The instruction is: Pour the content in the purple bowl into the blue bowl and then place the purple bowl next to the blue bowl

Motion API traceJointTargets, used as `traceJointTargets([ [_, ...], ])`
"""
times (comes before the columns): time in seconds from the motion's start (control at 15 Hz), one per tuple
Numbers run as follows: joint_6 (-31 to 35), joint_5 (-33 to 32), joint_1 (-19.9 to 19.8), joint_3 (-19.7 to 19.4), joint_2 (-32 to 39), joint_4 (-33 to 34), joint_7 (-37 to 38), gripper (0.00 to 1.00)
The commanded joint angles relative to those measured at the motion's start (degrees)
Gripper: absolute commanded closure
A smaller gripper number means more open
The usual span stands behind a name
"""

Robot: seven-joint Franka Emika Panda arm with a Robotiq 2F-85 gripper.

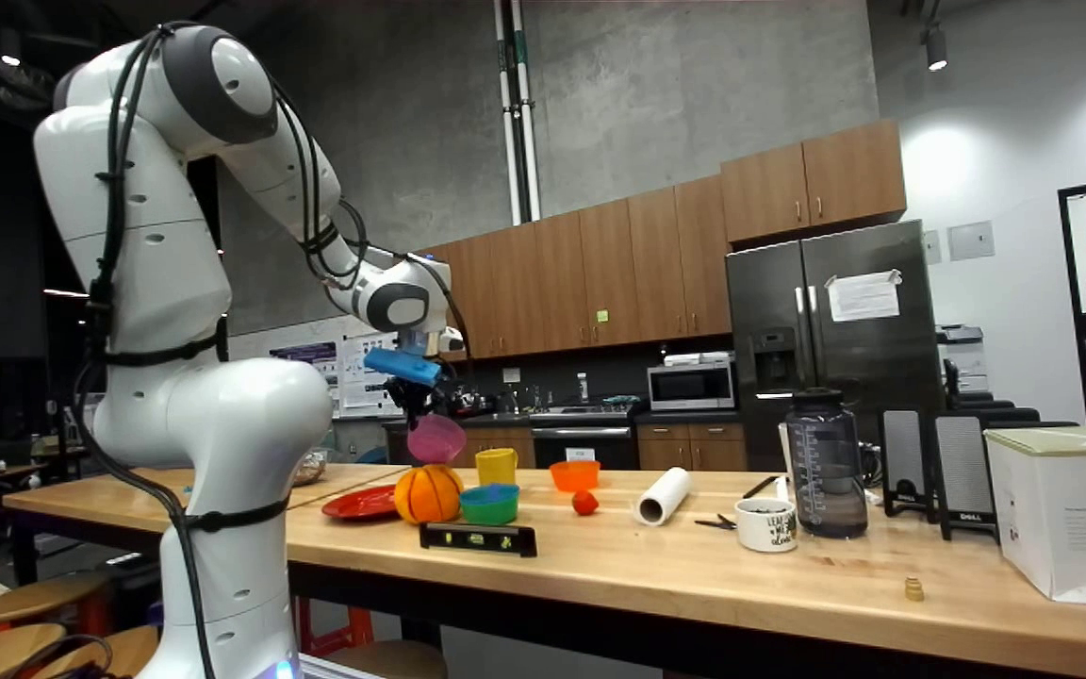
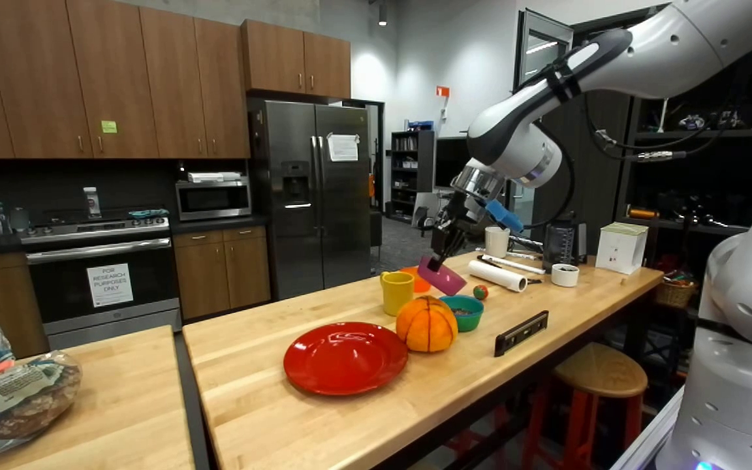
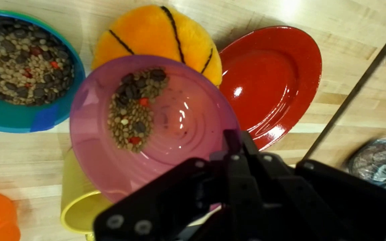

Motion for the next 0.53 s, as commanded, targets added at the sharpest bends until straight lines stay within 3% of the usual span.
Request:
traceJointTargets([
  [0.0,1.66,7.42,1.03,-2.68,-2.57,-2.66,-4.90,0.99],
  [0.47,-0.77,19.39,-0.97,-4.22,-2.18,-2.55,-14.84,0.99],
])
